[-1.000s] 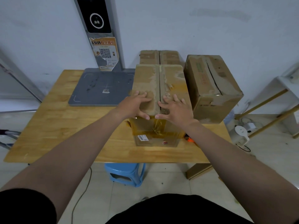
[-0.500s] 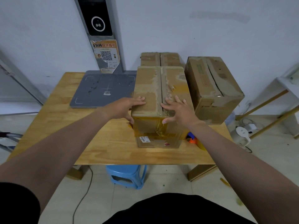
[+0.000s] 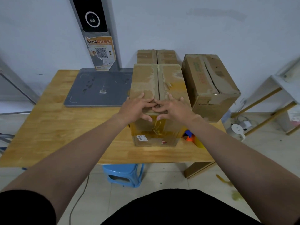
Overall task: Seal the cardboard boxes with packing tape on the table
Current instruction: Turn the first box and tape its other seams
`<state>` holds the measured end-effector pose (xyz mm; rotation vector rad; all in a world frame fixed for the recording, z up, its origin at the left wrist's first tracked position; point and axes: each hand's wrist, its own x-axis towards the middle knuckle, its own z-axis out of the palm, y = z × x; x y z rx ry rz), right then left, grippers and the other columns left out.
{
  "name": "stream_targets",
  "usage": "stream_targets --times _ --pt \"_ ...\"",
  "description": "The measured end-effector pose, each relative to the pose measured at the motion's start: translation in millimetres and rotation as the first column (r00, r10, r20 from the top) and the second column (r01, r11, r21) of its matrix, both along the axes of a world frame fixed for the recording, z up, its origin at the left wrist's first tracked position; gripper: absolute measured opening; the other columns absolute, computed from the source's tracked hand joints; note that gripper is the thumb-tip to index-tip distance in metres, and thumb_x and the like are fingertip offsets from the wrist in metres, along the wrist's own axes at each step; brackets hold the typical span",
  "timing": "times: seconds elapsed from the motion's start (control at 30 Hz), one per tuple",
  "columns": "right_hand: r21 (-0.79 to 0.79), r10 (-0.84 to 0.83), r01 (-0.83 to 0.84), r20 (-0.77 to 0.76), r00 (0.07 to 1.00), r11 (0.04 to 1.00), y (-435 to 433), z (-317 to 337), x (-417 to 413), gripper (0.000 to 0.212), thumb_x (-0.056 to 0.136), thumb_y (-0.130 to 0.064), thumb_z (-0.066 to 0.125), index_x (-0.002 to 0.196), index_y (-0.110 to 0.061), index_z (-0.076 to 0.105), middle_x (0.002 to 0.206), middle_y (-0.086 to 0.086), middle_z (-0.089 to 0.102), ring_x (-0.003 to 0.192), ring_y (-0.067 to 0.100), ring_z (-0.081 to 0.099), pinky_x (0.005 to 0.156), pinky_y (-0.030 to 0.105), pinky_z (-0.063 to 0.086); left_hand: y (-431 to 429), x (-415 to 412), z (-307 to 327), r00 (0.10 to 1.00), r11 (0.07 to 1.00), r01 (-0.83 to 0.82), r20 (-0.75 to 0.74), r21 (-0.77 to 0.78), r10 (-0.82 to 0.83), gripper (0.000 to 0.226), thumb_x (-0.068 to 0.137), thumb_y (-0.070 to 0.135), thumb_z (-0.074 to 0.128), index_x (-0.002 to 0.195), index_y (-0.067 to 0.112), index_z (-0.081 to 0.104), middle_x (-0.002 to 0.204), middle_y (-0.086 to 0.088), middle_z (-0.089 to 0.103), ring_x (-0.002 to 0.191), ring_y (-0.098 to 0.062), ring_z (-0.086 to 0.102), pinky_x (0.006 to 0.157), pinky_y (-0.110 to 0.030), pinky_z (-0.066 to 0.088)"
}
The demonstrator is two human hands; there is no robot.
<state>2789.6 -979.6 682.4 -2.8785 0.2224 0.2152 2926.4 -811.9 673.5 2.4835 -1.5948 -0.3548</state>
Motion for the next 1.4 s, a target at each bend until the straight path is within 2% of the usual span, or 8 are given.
stream_targets --times 0.3,0.5,0.67,0.83,0.97,1.1,1.27,1.4 --pt "0.016 0.001 -0.005 0.269 0.963 1.0 -45 -39 -56 0.053 0.099 -0.059 0.037 0.151 -0.051 0.029 0.164 -0.024 0.012 0.155 0.014 -0.008 0.124 0.049 -0.004 33 33 -8 0.954 0.981 -0.008 -0.295 -0.193 -0.05 0.078 0.071 0.032 0.089 0.142 0.03 0.058 0.156 0.021 0.039 0.155 -0.007 0.016 0.127 -0.045 0.02" --pt "0.279 -0.205 0.117 0.313 0.927 0.953 -48 -50 -57 0.074 0.095 -0.059 0.046 0.158 -0.024 0.029 0.167 -0.013 0.005 0.154 0.011 -0.011 0.126 0.042 0.01 37 10 -23 0.907 0.972 -0.202 -0.396 -0.119 0.14 0.078 0.093 0.036 0.071 0.158 0.04 0.029 0.17 0.012 -0.011 0.156 -0.019 -0.016 0.127 -0.056 0.006" --pt "0.622 -0.539 0.24 0.35 0.766 0.745 -30 -53 -52 0.075 0.099 -0.056 0.042 0.16 -0.02 0.021 0.168 -0.006 0.009 0.155 0.011 0.001 0.124 0.033 0.013 23 -21 -29 0.871 0.894 -0.402 -0.383 -0.199 0.306 0.087 0.095 0.067 0.049 0.165 0.027 0.015 0.171 0.008 -0.012 0.158 -0.02 -0.007 0.125 -0.045 0.013" --pt "0.851 -0.718 0.229 0.222 0.66 0.474 -24 -55 -57 0.082 0.094 -0.049 0.062 0.16 -0.031 0.018 0.155 -0.018 0.032 0.139 0.001 0.037 0.105 0.015 0.039 14 -30 -37 0.714 0.635 -0.659 -0.602 -0.403 0.358 0.078 0.098 0.046 0.065 0.162 0.025 0.025 0.168 0.007 0.025 0.151 -0.013 0.028 0.119 -0.033 0.034" --pt "0.906 -0.744 0.264 0.076 0.664 0.329 -22 -62 -59 0.077 0.098 -0.039 0.061 0.16 -0.026 0.017 0.139 -0.014 0.045 0.119 -0.005 0.051 0.083 0.0 0.043 14 -31 -36 0.587 0.56 -0.756 -0.73 -0.339 0.351 0.08 0.098 0.039 0.067 0.163 0.021 0.023 0.156 0.005 0.043 0.131 -0.004 0.046 0.086 -0.003 0.041" --pt "0.888 -0.646 0.269 0.04 0.762 0.373 -32 -62 -68 0.078 0.1 -0.047 0.052 0.161 -0.029 0.005 0.155 -0.009 0.036 0.141 0.009 0.036 0.109 0.022 0.035 16 -26 -33 0.727 0.685 -0.646 -0.545 -0.337 0.418 0.06 0.107 0.04 0.05 0.161 0.025 0.03 0.165 -0.002 0.032 0.148 -0.015 0.033 0.112 -0.028 0.038" --pt "0.747 -0.519 0.282 0.098 0.849 0.602 -50 -45 -57 0.067 0.1 -0.044 0.056 0.156 -0.046 0.021 0.164 -0.012 0.018 0.152 0.011 0.016 0.119 0.035 0.025 -2 -28 -15 0.96 0.957 -0.266 0.062 -0.118 0.274 0.042 0.111 0.038 0.033 0.151 0.047 0.043 0.172 0.009 0.01 0.159 -0.03 -0.004 0.124 -0.062 0.012" --pt "0.591 -0.462 0.358 0.028 0.886 0.723 -57 -28 -38 0.059 0.095 -0.045 0.057 0.151 -0.044 0.038 0.158 -0.001 0.021 0.143 0.024 0.032 0.117 0.039 0.032 -27 -42 -1 0.964 0.967 -0.254 0.085 0.035 0.251 0.043 0.11 0.047 0.03 0.152 0.053 0.037 0.168 0.021 0.015 0.159 -0.029 0.001 0.12 -0.071 0.007"
